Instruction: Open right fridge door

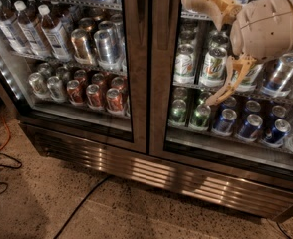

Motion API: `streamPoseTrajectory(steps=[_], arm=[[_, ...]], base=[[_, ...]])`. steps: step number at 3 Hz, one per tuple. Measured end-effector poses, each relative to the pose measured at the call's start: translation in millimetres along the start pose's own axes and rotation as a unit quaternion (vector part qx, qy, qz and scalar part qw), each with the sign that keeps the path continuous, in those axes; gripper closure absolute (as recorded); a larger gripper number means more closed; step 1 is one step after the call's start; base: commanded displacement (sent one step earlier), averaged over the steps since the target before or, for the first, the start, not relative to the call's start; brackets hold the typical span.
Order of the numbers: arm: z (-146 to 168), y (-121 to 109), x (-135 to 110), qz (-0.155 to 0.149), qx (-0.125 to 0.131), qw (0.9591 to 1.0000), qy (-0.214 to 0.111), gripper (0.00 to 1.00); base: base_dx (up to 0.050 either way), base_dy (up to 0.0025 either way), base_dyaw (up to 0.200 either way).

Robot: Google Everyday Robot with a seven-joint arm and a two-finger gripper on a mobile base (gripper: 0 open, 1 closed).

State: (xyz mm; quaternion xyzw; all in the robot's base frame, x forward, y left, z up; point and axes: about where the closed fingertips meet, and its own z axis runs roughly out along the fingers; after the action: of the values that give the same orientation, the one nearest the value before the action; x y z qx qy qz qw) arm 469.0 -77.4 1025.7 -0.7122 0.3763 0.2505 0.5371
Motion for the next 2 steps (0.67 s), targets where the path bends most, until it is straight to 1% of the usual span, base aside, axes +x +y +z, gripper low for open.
streamPoseTrajectory(steps=[1, 2], arm=[[4.3, 0.5, 4.1, 0.008, 0.002, 1.0, -0.003, 0.0], [1.6, 0.5, 7.3, 0.008, 0.051, 0.9986, -0.014, 0.0]], base=[[0.0, 0.0, 0.0], [0.0, 0.0, 0.0]])
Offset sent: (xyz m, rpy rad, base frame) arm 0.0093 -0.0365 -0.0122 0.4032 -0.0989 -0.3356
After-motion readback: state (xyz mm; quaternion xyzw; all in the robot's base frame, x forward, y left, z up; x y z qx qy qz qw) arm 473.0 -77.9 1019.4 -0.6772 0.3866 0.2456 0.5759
